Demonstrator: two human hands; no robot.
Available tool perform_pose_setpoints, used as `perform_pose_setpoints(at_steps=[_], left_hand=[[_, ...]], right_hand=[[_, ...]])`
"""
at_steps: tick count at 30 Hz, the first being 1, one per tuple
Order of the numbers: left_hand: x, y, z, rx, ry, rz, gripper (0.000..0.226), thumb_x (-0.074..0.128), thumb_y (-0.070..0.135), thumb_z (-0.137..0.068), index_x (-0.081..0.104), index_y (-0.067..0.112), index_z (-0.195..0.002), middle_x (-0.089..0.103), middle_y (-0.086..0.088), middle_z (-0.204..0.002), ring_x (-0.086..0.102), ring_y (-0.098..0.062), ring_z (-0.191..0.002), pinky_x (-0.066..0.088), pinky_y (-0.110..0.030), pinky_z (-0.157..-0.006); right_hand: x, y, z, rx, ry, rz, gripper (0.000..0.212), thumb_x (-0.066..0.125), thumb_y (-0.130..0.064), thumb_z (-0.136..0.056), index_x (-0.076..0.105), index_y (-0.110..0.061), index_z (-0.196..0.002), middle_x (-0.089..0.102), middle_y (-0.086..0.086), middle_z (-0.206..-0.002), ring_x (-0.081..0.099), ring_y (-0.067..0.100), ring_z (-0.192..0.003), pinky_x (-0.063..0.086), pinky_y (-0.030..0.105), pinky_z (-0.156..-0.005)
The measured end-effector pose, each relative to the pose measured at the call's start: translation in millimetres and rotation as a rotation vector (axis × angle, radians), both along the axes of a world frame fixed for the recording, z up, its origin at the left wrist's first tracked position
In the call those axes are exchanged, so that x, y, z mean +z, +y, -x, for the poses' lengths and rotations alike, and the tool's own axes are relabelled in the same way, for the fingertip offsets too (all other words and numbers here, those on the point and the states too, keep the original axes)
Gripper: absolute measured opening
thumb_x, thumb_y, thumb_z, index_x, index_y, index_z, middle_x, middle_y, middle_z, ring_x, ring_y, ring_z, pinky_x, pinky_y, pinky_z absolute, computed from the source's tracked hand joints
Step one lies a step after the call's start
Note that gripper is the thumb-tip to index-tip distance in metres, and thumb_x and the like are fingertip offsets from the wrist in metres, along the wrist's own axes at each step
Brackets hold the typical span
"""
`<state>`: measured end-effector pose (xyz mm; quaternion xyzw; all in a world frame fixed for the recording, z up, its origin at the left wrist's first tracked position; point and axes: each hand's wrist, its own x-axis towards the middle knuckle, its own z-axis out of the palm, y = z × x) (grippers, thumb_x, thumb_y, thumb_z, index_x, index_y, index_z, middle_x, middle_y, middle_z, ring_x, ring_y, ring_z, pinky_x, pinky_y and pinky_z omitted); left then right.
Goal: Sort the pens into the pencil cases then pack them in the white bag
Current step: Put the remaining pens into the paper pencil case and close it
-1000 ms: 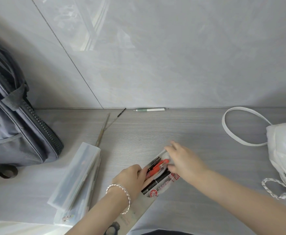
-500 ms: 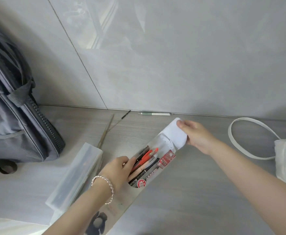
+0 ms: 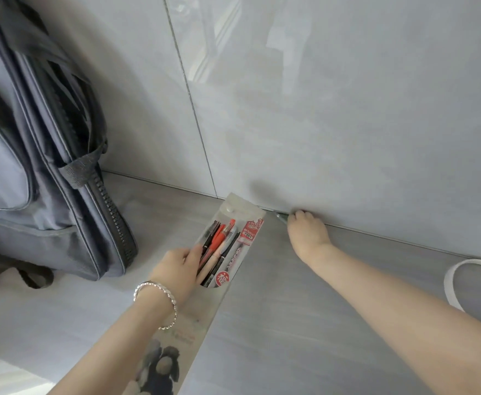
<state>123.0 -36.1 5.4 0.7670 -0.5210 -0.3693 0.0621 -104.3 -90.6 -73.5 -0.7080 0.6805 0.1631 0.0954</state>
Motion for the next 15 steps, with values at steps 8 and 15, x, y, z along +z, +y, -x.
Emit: perform_pose_setpoints(at_steps=[8,15], left_hand=[[8,-29,-30,0.081,0.007,0.070,0.046,0.038,0.034,-0.096,0.035,0.010,-0.057,0.036,-0.004,-0.054,0.033,-0.020,-0.050,0.026,-0.029,-0.049],[9,-38,-41,0.114,0.015,0.094,0.046,0.038,0.033,-0.097,0.032,0.011,-0.057,0.033,-0.003,-0.053,0.031,-0.020,-0.050,0.025,-0.029,-0.049]], right_hand=[[16,-24,-54,0.283,-0.248,0.014,0.042,0.042,0.003,-0.085,0.042,-0.005,-0.126,0.044,0.017,-0.122,0.053,0.036,-0.105,0.039,0.037,-0.069],[9,-37,-76,0.544,-0.015,-0.044,0.044,0.049,0.007,-0.084,0.040,-0.003,-0.125,0.050,0.013,-0.123,0.046,0.030,-0.114,0.036,0.035,-0.069]])
